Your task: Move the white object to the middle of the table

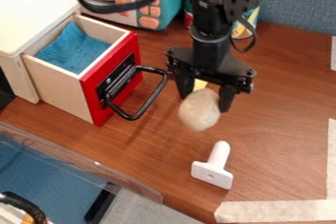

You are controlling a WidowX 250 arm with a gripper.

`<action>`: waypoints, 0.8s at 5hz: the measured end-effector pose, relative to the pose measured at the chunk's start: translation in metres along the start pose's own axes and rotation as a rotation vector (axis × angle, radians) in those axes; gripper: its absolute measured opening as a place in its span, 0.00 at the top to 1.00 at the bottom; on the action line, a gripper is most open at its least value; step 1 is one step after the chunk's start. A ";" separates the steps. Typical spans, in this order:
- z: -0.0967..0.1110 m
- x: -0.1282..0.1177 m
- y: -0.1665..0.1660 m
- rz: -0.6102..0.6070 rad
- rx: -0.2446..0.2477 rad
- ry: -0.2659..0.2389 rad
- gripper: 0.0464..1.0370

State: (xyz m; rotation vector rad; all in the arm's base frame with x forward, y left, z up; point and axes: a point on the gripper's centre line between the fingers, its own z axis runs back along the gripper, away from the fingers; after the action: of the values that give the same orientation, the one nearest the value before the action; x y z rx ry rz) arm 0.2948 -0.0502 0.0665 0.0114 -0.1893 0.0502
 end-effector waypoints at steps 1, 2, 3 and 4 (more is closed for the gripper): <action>-0.009 0.002 -0.004 0.000 -0.017 0.016 0.25; -0.018 0.006 -0.009 -0.015 -0.039 0.025 0.25; -0.029 0.009 -0.002 -0.011 -0.040 0.033 0.25; -0.044 0.022 -0.005 -0.013 -0.036 0.034 0.25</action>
State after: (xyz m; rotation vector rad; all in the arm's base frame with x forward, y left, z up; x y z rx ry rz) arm 0.3252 -0.0536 0.0276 -0.0237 -0.1563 0.0345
